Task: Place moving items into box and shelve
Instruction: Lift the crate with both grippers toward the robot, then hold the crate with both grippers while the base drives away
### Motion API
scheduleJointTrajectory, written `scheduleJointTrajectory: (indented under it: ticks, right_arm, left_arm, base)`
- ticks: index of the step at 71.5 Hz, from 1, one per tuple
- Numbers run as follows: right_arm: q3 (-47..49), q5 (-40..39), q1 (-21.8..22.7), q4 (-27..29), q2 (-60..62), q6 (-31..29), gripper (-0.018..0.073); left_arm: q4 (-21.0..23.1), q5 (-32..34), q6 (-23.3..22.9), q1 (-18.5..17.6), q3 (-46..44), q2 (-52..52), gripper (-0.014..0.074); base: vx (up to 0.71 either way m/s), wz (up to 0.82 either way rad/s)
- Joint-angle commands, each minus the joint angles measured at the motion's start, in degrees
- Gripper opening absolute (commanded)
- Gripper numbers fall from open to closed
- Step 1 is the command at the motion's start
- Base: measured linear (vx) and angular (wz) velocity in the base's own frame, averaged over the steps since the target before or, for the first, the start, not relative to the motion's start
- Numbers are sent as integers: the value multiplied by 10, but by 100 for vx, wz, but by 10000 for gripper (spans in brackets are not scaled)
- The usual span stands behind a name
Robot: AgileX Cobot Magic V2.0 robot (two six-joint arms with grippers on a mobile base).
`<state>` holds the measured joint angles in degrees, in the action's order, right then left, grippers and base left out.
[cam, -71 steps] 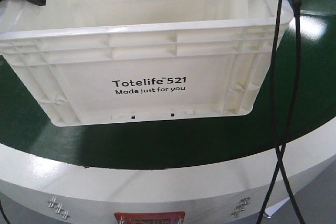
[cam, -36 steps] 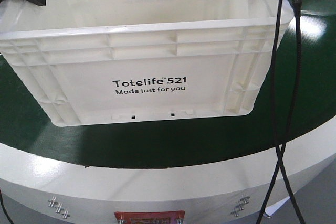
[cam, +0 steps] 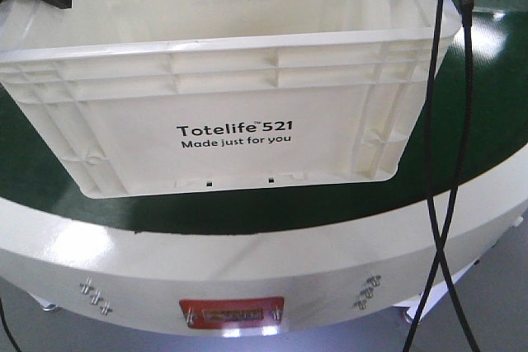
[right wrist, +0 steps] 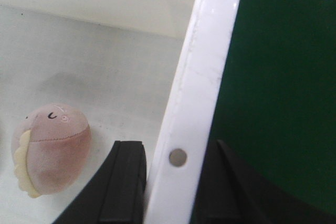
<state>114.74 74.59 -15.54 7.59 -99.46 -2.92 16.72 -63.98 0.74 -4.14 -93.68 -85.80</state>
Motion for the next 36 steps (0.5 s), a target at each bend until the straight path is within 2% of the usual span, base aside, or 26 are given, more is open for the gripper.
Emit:
scheduleJointTrajectory:
  ticks: [1, 36]
  right_arm:
    - [25, -43, -13, 93, 39, -20, -11]
    - [25, -43, -13, 93, 39, -20, -11]
  left_arm:
    - [126, 78, 5, -14, -27, 29, -17]
    - [126, 78, 5, -14, -27, 29, -17]
  base:
    - [-17, -2]
    - [-19, 6]
